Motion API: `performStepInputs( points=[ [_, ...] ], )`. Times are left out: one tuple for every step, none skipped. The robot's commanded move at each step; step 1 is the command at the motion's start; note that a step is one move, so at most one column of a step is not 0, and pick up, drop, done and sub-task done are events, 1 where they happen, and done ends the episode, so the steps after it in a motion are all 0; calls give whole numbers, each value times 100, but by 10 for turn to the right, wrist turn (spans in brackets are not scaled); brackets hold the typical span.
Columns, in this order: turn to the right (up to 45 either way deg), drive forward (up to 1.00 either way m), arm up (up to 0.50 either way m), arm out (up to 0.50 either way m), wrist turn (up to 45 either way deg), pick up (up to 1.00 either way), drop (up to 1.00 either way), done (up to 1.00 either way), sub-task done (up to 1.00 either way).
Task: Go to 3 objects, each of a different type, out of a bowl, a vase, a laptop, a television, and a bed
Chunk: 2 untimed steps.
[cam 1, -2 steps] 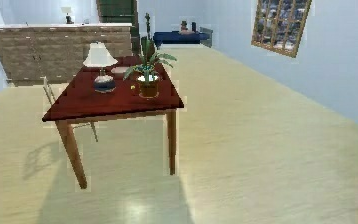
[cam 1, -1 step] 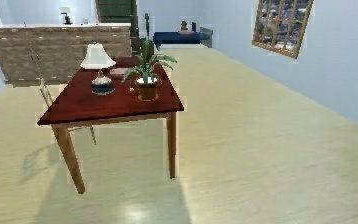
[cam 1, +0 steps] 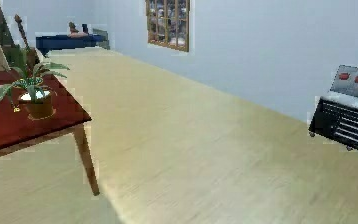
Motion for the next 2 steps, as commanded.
performStepInputs(
  points=[
    [0,100,0,0,0,0,0,0,0],
    [0,30,0,0,0,0,0,0,0]
  ],
)
